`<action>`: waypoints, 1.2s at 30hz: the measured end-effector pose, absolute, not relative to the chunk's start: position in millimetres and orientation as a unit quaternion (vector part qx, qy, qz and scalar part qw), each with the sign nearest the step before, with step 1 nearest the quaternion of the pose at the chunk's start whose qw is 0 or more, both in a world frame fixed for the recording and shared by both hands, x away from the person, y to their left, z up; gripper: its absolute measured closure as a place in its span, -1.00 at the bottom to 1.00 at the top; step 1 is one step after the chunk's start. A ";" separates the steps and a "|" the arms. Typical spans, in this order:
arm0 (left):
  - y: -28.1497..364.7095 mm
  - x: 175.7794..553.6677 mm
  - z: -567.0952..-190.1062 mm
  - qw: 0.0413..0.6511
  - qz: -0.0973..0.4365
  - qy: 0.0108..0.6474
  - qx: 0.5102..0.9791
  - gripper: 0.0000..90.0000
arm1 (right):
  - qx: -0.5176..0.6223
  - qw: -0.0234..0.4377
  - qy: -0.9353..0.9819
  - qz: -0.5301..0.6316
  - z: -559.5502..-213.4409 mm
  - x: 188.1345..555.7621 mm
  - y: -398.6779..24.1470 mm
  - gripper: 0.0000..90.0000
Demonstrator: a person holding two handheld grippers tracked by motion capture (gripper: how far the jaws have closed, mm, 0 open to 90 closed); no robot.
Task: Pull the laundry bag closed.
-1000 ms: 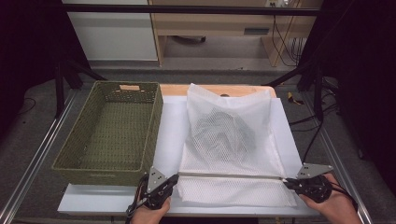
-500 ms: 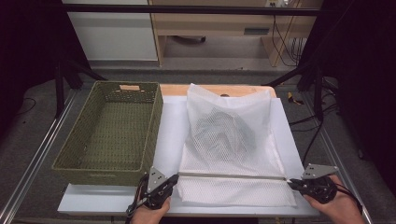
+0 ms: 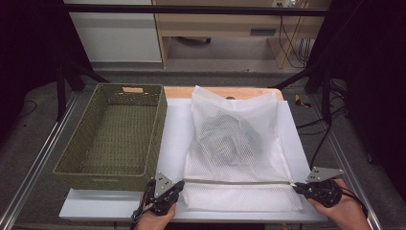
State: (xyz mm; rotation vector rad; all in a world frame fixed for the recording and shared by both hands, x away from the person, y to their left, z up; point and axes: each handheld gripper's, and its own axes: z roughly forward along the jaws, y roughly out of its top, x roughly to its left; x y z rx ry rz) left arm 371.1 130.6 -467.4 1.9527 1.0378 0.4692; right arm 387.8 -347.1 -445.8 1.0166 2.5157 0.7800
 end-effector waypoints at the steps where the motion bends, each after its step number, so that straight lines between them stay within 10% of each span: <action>1: 130.3 371.3 -467.8 0.426 0.188 0.415 0.782 0.99 | 0.356 0.158 0.880 0.272 -445.5 388.0 -346.8 0.81; 24: 124.8 374.1 -473.5 0.409 0.192 0.401 0.797 0.95 | 0.359 0.149 0.873 0.295 -446.1 397.3 -327.7 0.80; 36: 121.2 374.4 -470.1 0.423 0.208 0.393 0.790 0.57 | 0.365 0.152 0.867 0.304 -445.4 399.4 -324.4 0.58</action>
